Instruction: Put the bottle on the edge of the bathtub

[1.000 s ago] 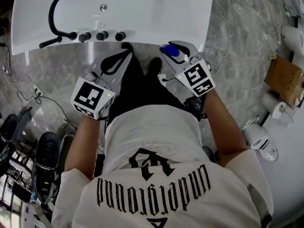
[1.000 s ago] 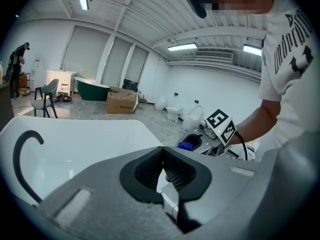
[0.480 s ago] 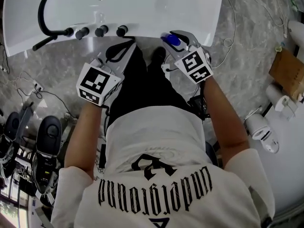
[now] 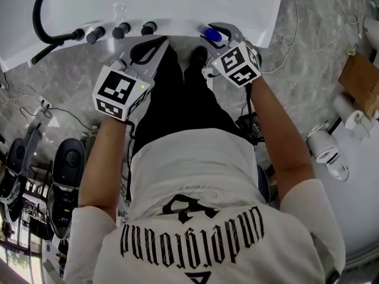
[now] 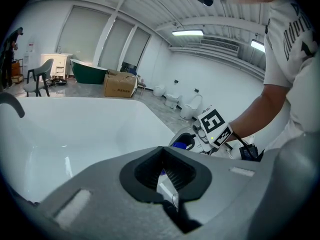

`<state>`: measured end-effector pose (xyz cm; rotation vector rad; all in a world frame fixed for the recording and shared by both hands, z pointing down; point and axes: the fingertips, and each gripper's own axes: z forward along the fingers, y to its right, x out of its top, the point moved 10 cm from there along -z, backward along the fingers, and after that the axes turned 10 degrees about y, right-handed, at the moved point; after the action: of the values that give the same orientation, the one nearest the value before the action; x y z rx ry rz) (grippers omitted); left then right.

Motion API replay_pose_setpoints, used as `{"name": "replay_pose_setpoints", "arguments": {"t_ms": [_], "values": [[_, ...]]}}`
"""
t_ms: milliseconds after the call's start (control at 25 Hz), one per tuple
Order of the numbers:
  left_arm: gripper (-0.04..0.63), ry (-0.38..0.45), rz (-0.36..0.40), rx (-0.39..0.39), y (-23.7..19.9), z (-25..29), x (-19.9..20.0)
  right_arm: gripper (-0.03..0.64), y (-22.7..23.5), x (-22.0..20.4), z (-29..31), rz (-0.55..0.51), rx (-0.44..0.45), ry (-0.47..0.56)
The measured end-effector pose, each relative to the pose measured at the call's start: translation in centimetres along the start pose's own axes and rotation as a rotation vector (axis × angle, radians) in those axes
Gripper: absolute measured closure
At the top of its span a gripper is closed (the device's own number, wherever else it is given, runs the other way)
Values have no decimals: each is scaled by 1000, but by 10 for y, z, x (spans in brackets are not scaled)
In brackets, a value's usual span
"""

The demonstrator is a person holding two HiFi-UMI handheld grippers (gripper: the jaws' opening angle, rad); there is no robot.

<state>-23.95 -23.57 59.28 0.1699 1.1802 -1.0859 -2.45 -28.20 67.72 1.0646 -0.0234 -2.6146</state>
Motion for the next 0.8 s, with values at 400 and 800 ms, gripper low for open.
{"name": "replay_pose_setpoints", "arguments": {"t_ms": [400, 800], "values": [[589, -12, -20, -4, 4, 5, -2, 460, -2, -5, 5, -32, 2, -7], [589, -14, -18, -7, 10, 9, -3, 426, -11, -6, 10, -51, 23, -12]]}}
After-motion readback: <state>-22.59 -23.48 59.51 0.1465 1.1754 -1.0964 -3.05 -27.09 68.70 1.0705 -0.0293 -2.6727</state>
